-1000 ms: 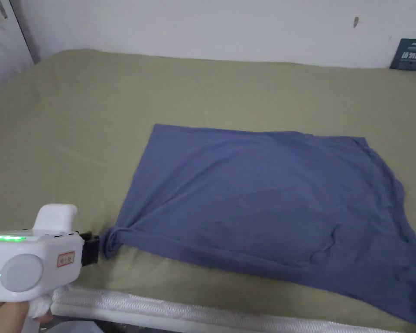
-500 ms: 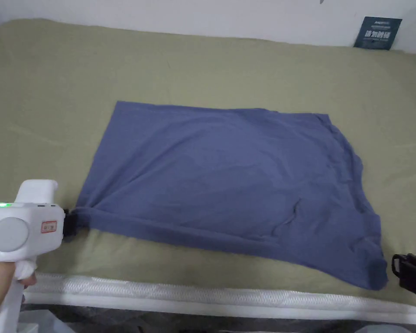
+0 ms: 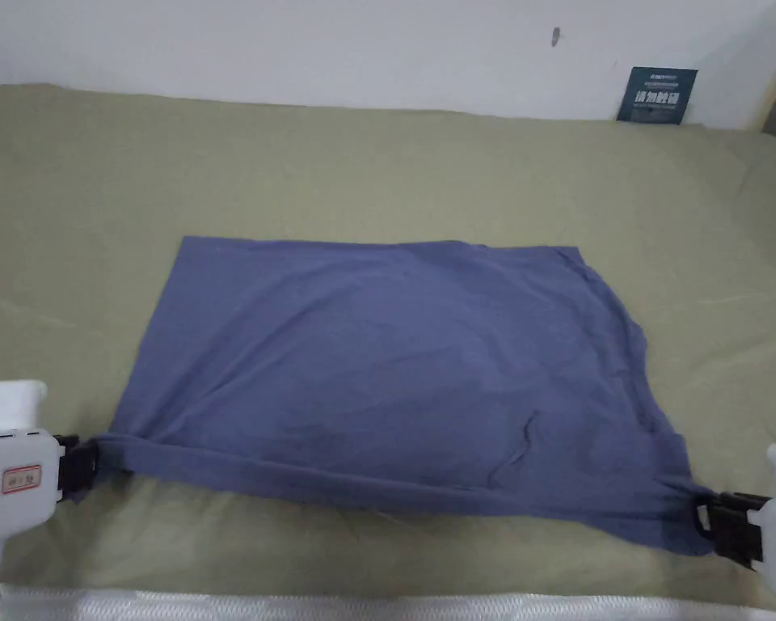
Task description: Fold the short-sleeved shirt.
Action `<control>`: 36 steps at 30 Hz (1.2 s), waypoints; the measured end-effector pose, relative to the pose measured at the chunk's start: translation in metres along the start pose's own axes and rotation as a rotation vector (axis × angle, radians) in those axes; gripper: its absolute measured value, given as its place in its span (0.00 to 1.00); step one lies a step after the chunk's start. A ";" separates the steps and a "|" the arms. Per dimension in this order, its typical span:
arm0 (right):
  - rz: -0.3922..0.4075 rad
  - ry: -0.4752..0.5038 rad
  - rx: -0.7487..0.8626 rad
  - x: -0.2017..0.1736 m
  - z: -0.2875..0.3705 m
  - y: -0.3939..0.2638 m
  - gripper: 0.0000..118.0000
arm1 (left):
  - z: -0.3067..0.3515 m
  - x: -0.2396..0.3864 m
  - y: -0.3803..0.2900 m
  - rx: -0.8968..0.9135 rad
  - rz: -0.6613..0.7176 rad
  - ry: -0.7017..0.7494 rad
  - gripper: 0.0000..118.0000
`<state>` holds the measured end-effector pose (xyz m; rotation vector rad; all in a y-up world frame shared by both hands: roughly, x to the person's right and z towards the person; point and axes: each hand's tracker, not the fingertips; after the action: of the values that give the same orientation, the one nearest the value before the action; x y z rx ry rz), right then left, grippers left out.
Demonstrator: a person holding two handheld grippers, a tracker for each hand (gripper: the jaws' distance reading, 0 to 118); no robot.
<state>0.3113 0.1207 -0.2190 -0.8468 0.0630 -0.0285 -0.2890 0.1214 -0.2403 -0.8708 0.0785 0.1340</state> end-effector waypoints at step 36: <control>0.074 -0.161 0.071 -0.009 -0.135 0.166 0.71 | -0.109 0.016 0.120 -0.017 -0.026 0.089 0.69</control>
<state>0.2938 0.1303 -0.4321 -0.7731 -0.0579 0.1067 -0.2922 0.1156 -0.4033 -0.8942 0.1493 0.0722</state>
